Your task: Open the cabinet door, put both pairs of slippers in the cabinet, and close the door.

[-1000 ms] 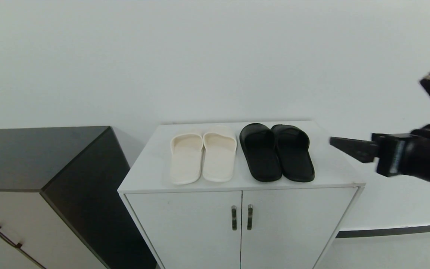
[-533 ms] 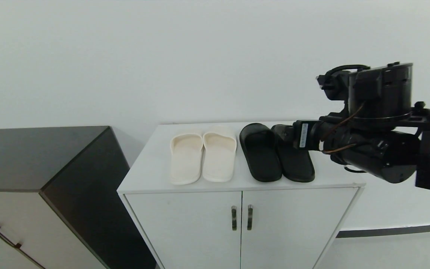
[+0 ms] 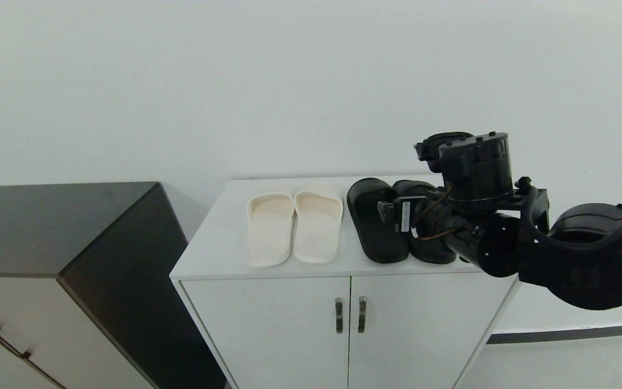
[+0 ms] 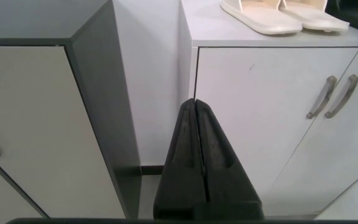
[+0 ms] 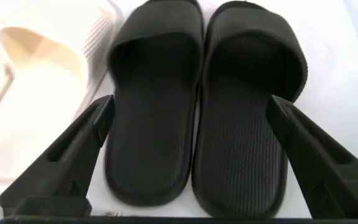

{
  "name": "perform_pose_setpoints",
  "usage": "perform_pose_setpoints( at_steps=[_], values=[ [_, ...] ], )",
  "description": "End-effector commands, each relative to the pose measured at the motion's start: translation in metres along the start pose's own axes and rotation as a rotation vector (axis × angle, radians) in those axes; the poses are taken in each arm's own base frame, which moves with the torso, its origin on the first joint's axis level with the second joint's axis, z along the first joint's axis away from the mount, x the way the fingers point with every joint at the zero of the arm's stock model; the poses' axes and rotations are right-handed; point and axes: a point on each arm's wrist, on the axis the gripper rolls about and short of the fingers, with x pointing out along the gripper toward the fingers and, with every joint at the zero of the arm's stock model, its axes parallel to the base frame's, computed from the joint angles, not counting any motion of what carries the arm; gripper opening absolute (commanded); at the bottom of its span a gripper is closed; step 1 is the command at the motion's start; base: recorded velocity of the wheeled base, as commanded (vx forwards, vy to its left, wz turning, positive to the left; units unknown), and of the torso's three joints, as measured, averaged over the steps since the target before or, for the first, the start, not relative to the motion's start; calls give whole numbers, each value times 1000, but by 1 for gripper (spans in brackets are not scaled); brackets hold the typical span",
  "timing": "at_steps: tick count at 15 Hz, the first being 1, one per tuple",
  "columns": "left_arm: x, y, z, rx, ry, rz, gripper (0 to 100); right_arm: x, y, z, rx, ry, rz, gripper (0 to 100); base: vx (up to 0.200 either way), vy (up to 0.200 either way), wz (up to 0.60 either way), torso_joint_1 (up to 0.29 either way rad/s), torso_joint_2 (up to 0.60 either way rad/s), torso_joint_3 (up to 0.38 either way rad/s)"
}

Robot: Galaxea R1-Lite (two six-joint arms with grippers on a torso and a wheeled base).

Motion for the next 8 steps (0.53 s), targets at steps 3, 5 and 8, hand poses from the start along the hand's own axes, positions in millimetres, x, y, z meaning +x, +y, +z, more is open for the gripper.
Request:
perform_pose_setpoints(
  at_steps=[3, 5, 8],
  values=[
    [0, 0, 0, -1, 0, -1, 0, 35, 7, -18, 4, -15, -42, 100, 0, 0, 0, 0, 0, 0],
    [0, 0, 0, -1, 0, -1, 0, 50, 5, -22, 7, -10, -64, 100, 0, 0, 0, 0, 0, 0],
    [0, 0, 0, -1, 0, 1, 0, 66, 6, -23, 10, -12, -80, 100, 0, 0, 0, 0, 0, 0]
  ],
)
